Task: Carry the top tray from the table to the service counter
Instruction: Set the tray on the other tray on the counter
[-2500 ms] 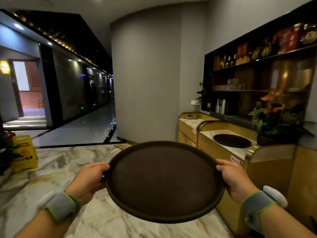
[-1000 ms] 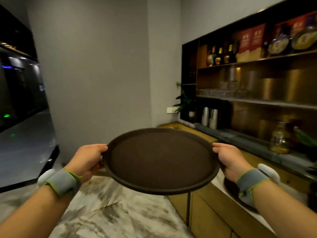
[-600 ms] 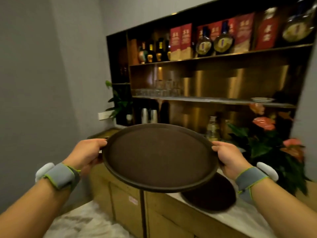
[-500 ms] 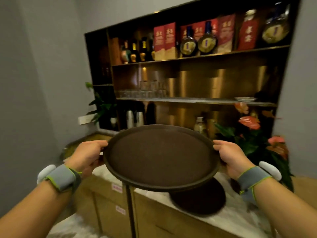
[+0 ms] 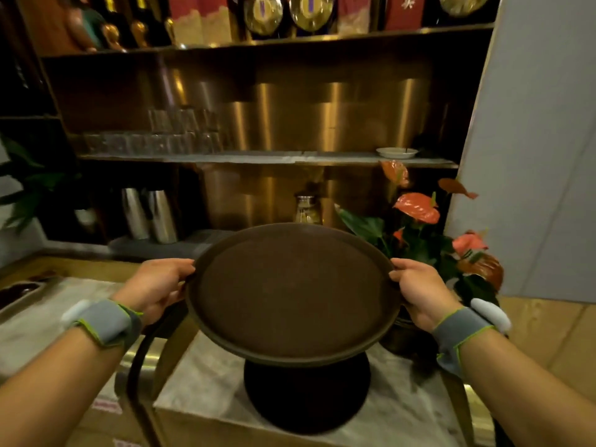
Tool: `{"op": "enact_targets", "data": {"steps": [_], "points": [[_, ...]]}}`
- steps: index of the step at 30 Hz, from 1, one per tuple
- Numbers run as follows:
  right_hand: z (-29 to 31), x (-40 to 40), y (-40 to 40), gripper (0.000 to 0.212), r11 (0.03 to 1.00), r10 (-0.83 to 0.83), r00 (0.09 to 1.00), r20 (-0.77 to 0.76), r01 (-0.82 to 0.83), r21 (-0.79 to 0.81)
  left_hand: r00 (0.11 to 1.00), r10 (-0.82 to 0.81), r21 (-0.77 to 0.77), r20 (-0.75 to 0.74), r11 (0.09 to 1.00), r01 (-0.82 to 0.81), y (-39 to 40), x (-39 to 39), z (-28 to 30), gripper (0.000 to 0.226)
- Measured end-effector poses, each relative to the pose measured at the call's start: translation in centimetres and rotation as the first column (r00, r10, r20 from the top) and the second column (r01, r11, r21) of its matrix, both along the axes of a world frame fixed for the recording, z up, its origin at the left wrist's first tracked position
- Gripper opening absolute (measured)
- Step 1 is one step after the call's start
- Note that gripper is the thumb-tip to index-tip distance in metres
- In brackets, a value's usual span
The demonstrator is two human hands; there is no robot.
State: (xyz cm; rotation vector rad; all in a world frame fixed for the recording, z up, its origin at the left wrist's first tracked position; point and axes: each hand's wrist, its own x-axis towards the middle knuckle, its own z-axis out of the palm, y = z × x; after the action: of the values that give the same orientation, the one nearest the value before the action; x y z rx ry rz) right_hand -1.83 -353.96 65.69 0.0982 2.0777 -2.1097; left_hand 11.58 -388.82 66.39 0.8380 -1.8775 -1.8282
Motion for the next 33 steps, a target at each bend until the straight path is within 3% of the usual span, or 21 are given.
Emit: {"op": "enact_targets", "data": {"steps": [8,13,22,26,29,33], "points": [[-6.2,-4.8,-2.9,0.038,0.989,-0.077,0.995,0.064,0.069,0.128,0.982,-0.100,0.052,0.159,0.994,0.093,-5.2,-7.6,-7.9,0.030],[-11.6,-6.7,-5.6,0.046,0.970,-0.163,0.973,0.163,0.128,0.205,0.955,-0.162,0.067,0.247,0.986,0.150,-6.6,-11.7,-12.6,0.030],[-19.2,-7.9,-6.7,0.054,0.966,-0.222,0.924,0.311,0.164,0.200,0.909,-0.235,0.115,0.346,0.972,0.207,-6.8,-14.5,-20.9,0.035],[-22.1,-8.6,-6.9,0.035,0.969,-0.213,0.911,0.353,0.152,0.194,0.905,-0.211,0.122,0.369,0.976,0.178,-6.7,-15.4,-24.9,0.035],[-24.4,-9.3,-6.7,0.039,0.969,-0.213,0.902,0.375,0.146,0.198,0.902,-0.179,0.108,0.393,0.983,0.148,-6.2,-15.7,-27.6,0.037],[-27.4,-10.2,-6.3,0.019,0.975,-0.204,0.889,0.410,0.148,0.163,0.881,-0.136,0.071,0.453,0.991,0.117,-5.3,-16.5,-30.5,0.036]]}}
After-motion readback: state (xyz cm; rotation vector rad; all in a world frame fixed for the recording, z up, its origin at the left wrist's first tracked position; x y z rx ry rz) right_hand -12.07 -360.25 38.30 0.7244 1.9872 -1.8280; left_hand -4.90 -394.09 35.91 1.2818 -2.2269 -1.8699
